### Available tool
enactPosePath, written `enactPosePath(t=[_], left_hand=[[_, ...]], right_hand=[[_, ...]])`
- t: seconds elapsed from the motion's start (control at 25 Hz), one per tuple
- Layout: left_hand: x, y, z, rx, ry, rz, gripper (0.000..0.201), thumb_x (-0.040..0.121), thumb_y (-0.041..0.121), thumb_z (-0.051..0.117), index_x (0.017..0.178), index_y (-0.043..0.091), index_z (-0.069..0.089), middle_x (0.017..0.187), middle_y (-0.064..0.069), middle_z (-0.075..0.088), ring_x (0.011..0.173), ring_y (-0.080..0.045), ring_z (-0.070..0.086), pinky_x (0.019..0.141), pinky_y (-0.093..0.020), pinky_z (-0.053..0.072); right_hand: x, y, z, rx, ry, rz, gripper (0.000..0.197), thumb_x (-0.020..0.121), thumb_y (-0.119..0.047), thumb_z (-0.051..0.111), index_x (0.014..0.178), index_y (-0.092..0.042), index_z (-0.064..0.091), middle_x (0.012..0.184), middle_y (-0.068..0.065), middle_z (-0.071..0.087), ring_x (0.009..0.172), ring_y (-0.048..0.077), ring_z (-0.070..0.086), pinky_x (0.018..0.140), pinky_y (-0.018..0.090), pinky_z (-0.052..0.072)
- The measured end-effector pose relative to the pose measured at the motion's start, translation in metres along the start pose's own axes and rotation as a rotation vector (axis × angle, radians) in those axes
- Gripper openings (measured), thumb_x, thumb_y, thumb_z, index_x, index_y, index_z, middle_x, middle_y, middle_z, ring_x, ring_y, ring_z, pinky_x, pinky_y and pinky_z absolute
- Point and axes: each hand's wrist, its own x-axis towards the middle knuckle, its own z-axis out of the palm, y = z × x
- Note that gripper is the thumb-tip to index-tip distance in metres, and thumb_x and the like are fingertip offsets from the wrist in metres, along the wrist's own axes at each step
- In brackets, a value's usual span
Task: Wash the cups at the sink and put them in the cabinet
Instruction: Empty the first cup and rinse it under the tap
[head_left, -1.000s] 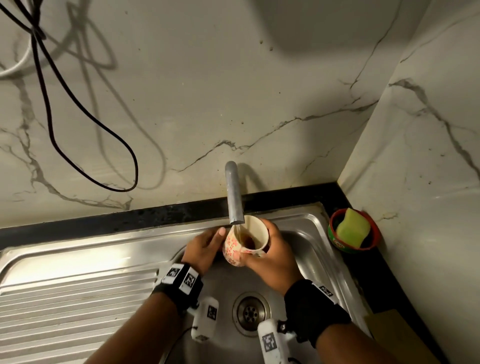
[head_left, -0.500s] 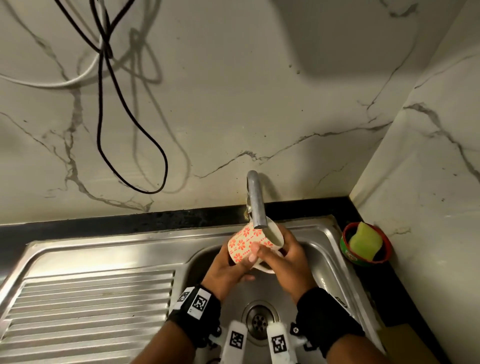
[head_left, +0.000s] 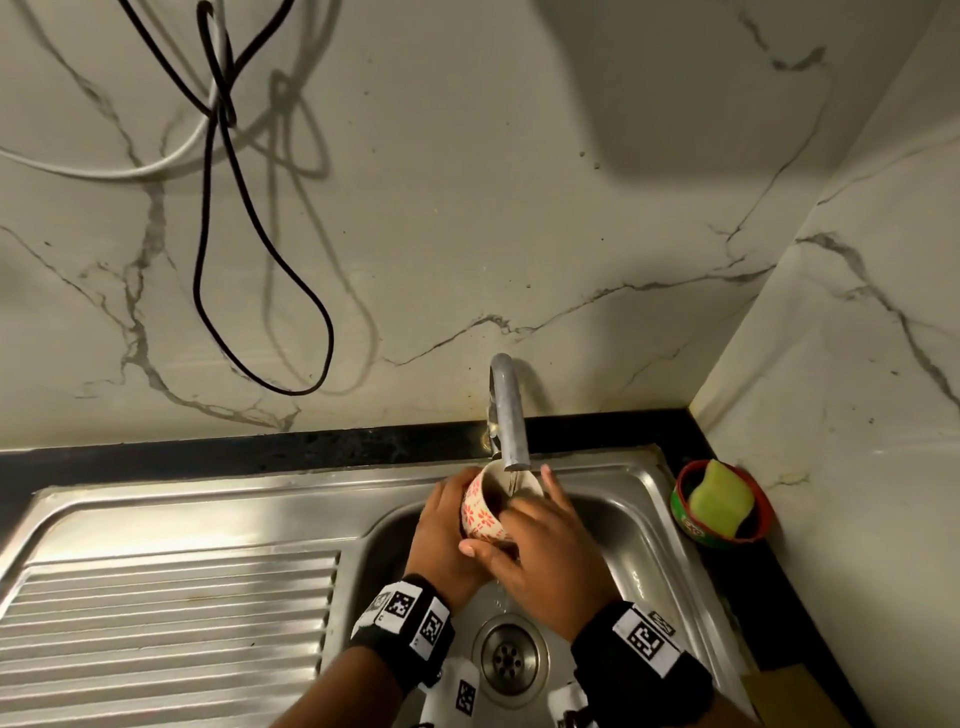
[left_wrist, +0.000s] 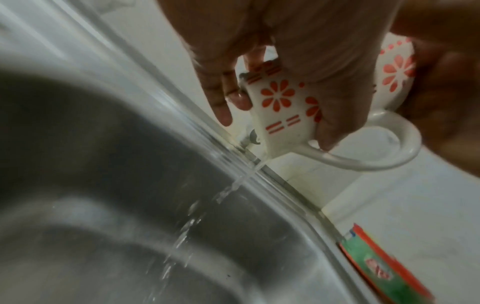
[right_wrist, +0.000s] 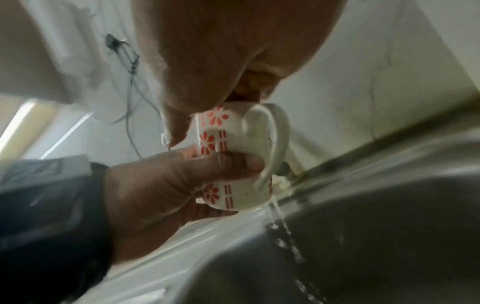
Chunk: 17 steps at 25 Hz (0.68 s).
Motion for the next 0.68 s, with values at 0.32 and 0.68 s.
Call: enactPosePath(t=[0.32, 0.68], left_hand=[[-0.001, 0.006, -0.012, 0.065, -0.107, 0.039, 0.094, 0.051, 0.053, 0.091, 0.132, 0.041, 0.044, 0.128, 0.018, 0.049, 0.112, -0.002, 0.055, 0.089, -0.02, 0.053], [0.0, 0.027, -0.005, -0.441, 0.029, -0.291, 0.09, 0.061, 0.069, 0.08, 0.137, 0.039, 0.043, 0.113, 0.005, 0.07, 0.088, -0.009, 0.068, 0.072, -0.028, 0.059]], right_hand=[[0.026, -0.004, -0.009, 0.94, -0.109, 0.816, 0.032, 0.099, -0.047, 0.053, 0.113, -0.018, 0.061, 0.108, 0.004, 0.069, 0.095, 0.02, 0.067, 0.071, 0.029, 0.057], [0.017, 0.008, 0.007, 1.932, -0.001, 0.988, 0.054, 0.099, -0.044, 0.049, 0.121, 0.002, 0.066, 0.121, 0.03, 0.066, 0.106, 0.039, 0.068, 0.094, 0.049, 0.053]])
